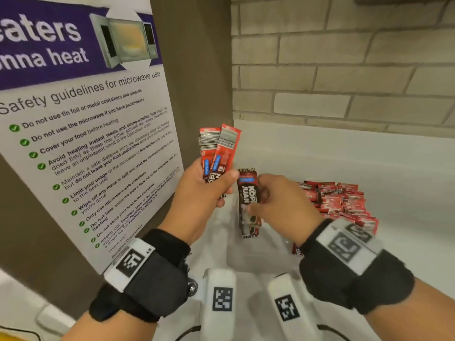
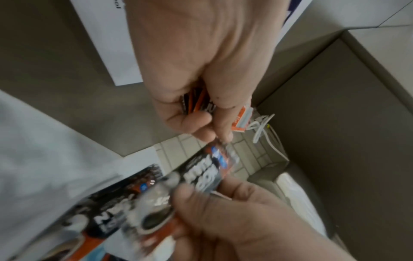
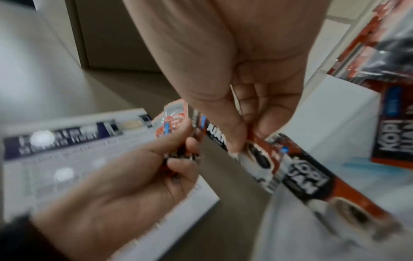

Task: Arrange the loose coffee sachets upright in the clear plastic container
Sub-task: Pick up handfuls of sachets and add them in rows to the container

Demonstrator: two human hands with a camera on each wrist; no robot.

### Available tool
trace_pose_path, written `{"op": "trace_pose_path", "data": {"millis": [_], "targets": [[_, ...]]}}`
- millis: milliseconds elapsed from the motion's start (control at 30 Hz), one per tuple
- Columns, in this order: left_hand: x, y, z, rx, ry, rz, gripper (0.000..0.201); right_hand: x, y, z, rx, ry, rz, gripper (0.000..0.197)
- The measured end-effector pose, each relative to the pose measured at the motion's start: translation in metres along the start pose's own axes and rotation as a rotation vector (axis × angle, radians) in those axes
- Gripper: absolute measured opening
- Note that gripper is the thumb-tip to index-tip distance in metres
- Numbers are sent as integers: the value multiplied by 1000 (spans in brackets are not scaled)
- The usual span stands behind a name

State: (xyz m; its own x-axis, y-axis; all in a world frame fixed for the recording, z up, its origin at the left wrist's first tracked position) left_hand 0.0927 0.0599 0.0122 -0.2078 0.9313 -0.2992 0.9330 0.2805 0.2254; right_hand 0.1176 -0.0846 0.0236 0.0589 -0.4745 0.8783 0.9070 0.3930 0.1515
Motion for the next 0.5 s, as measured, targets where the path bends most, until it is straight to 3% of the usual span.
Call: {"op": "trace_pose_path", "data": {"millis": [133, 267, 500], "targets": [[13, -4, 17, 84, -34, -93, 9, -21, 7, -9, -86, -177, 100, 33], [19, -14, 32, 200, -77, -141, 14, -33, 11, -15, -121, -256, 169, 33], [21, -29, 55, 312, -24, -109, 23, -46, 12, -19, -206, -232, 208, 45]]}}
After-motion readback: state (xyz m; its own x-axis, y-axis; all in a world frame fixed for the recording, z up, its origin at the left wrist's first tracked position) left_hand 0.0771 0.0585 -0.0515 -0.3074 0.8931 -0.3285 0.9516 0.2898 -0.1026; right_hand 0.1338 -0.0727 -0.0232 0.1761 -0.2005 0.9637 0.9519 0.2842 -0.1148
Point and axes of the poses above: each hand's wrist, its own y-axis towards the middle knuckle, its own x-axis out of the back of the hand, z = x × y, the point moved 1 cm from there along y, towards the middle knuckle, and after that the axes turned 15 degrees about -y, right-handed, at the moved point
